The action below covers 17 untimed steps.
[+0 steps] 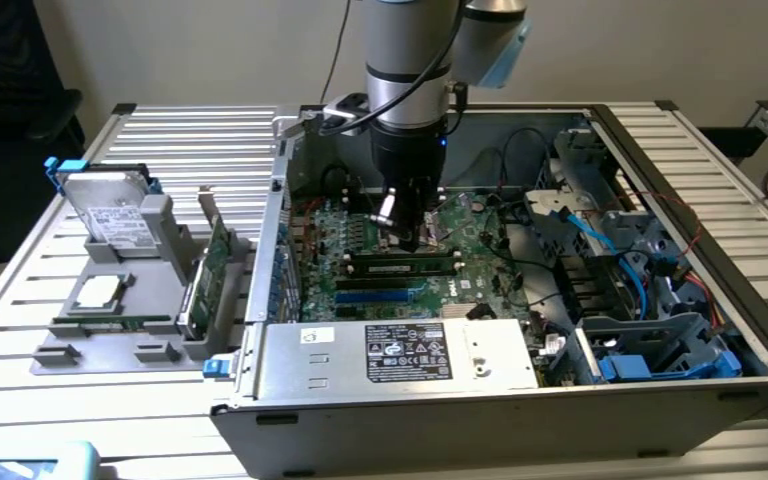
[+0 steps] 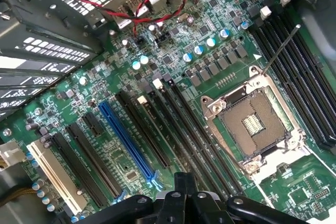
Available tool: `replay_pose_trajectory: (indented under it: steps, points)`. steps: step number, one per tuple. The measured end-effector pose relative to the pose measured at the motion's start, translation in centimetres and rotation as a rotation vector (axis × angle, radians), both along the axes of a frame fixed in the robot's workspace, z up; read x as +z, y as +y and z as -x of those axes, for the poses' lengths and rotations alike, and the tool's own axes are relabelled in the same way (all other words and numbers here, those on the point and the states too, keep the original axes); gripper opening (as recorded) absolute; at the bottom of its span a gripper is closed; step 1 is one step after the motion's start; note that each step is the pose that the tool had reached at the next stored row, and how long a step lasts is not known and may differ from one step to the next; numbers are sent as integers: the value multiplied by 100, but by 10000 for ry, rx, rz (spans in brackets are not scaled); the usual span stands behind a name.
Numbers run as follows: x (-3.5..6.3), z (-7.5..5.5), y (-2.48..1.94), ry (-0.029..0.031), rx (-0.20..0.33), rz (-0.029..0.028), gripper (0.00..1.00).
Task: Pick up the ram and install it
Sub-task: 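Press down the ram until it locks into place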
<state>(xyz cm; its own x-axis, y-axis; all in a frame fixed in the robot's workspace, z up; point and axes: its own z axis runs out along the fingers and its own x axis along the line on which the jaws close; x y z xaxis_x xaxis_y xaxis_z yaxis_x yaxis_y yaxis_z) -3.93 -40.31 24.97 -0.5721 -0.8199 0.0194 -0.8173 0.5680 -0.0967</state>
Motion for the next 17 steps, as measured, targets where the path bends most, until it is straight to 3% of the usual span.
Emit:
replay_pose_trajectory:
  steps: [6,9,12,17]
  points:
    - [1,0,-1,-114,-556,-66,11]
    - [1,0,0,-167,-812,-153,11]
    - [1,1,0,-211,-1052,-279,11]
    - [0,0,1,-226,-1561,-373,11]
